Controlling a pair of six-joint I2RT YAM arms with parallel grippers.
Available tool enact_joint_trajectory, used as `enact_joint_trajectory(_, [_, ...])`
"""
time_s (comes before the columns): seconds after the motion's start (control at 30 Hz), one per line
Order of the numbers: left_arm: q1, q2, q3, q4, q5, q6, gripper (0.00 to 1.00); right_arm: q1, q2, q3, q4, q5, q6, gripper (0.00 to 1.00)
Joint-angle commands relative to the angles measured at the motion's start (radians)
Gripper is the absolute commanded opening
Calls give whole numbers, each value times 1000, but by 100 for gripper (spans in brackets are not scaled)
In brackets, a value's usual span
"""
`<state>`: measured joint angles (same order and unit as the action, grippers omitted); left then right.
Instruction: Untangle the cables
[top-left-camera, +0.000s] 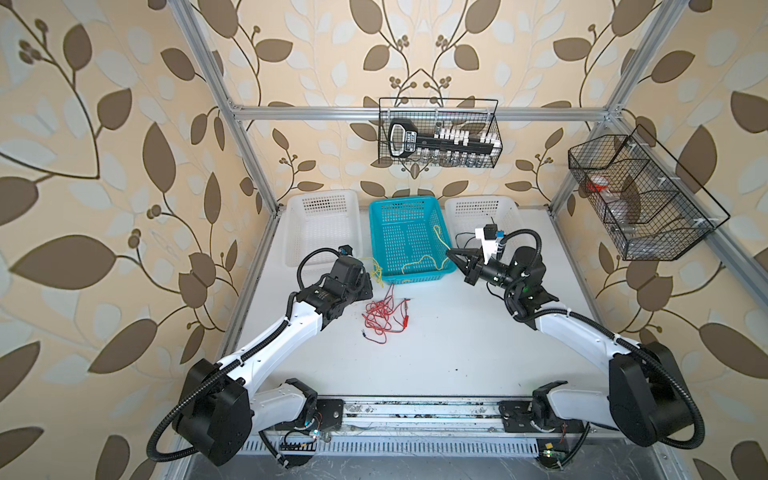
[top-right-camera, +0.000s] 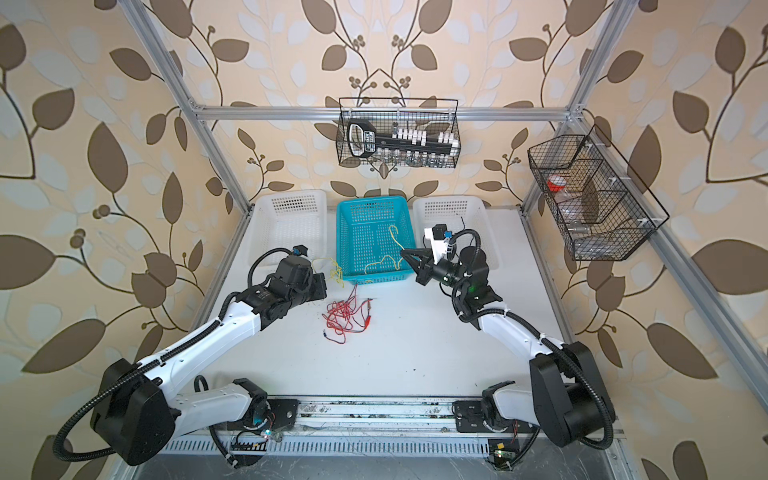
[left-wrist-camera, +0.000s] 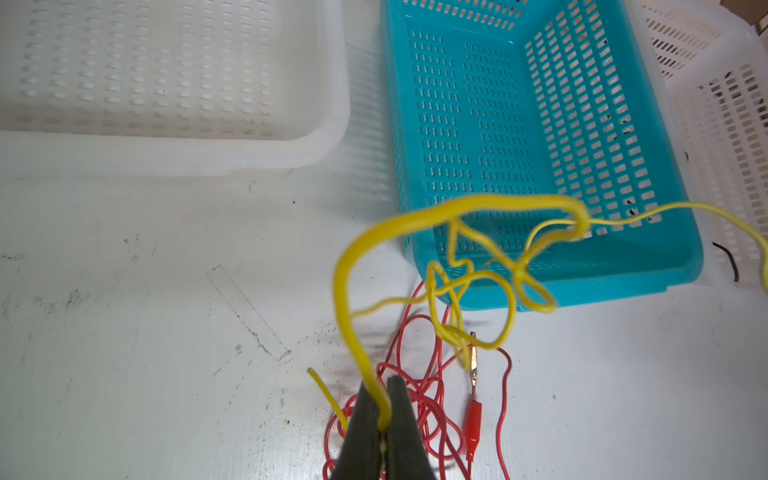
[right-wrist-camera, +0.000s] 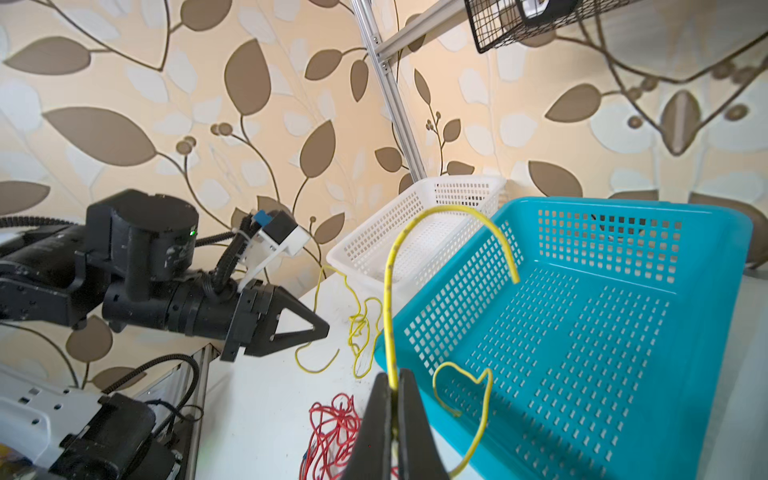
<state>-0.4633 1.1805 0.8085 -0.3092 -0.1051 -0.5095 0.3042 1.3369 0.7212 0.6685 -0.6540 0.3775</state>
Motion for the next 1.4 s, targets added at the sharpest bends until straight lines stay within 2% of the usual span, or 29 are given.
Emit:
enact_joint_trajectory(0.0, [3, -45, -17, 88, 58, 5, 0, 22, 70, 115, -14, 4, -4, 0])
enact_joint_trajectory(0.27, [2, -151, -56, 208, 194, 70, 0, 120, 304, 428, -421, 262, -190, 0])
enact_joint_trajectory(0.43, [2, -195, -68, 254, 223, 85, 0, 143, 437, 537, -565, 434, -202, 0])
enact_joint_trajectory(0.53, [2, -199, -63, 266, 224, 86, 0, 151, 496, 568, -616, 494, -208, 4])
enact_joint_trajectory(0.6, [2, -193, -56, 266, 220, 88, 0, 154, 525, 572, -636, 526, -206, 10])
enact_joint_trajectory(0.8, [2, -165, -34, 266, 208, 101, 0, 151, 515, 531, -614, 515, -213, 30])
enact_joint_trajectory(0.9, [2, -143, -18, 261, 203, 106, 0, 138, 488, 526, -606, 497, -205, 31])
enact_joint_trajectory(1.13, [2, -36, 98, 169, 181, 135, 0, 92, 320, 375, -478, 423, -167, 36])
enact_joint_trajectory(1.37, [2, 102, 229, 131, 191, 151, 0, 72, 193, 322, -508, 415, -191, 40])
